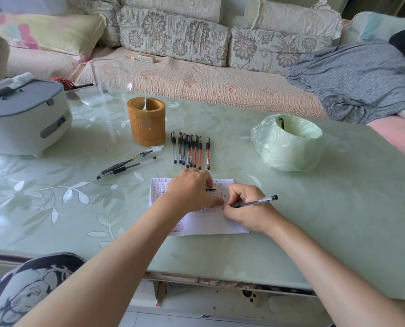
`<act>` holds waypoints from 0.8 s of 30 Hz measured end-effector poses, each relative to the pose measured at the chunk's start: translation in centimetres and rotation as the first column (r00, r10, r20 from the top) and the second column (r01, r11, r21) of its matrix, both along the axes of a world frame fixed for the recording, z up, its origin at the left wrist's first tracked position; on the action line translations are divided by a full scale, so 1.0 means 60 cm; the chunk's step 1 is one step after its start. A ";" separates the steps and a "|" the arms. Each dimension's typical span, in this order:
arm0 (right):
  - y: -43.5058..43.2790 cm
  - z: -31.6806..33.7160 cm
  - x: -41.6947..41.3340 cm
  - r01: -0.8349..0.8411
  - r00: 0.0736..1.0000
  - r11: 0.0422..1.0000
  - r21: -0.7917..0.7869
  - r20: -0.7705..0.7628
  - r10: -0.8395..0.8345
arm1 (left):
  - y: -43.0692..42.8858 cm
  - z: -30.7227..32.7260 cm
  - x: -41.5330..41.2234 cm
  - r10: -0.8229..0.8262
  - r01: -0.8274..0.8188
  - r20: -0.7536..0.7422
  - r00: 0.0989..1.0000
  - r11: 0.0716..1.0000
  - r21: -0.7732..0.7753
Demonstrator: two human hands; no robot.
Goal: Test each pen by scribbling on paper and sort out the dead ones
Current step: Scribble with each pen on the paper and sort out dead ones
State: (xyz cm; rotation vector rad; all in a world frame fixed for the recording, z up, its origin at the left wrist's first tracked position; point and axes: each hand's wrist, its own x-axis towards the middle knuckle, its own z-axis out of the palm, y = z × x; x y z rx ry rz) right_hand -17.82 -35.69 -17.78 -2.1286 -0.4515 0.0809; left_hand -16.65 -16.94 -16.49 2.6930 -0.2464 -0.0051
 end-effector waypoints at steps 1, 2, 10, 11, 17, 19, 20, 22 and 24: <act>-0.001 0.000 0.000 0.001 1.000 1.000 0.001 0.005 -0.001 | 0.000 0.000 0.000 0.004 -0.004 0.000 1.000 1.000 0.000; -0.001 0.000 -0.001 0.002 1.000 1.000 0.006 0.010 -0.002 | 0.000 0.000 0.000 0.007 -0.007 -0.002 1.000 1.000 0.003; -0.003 -0.007 0.003 -0.026 1.000 1.000 0.009 -0.010 0.026 | 0.000 0.003 0.001 0.003 -0.003 -0.015 1.000 1.000 0.003; -0.004 -0.007 0.003 -0.031 0.999 0.999 0.006 -0.024 0.031 | 0.000 0.003 0.001 0.005 -0.005 -0.015 1.000 1.000 0.002; -0.001 -0.002 0.003 -0.029 1.000 0.999 0.045 -0.008 0.029 | -0.001 0.004 0.002 0.004 -0.004 -0.027 1.000 1.000 0.006; 0.000 -0.002 0.002 -0.019 1.000 0.999 0.029 0.003 0.019 | -0.001 0.004 0.002 0.005 -0.005 -0.026 1.000 1.000 0.003; 0.000 -0.003 0.001 -0.020 1.000 1.000 0.021 0.005 0.020 | -0.001 0.004 0.002 0.006 -0.006 -0.024 1.000 1.000 0.000; 0.000 -0.003 0.001 -0.023 1.000 1.000 0.012 0.005 0.023 | -0.001 0.003 0.001 0.007 -0.007 -0.020 1.000 1.000 -0.004; 0.000 -0.002 0.000 -0.018 1.000 1.000 0.011 0.005 0.018 | -0.002 0.004 -0.001 0.007 -0.007 -0.019 1.000 1.000 -0.004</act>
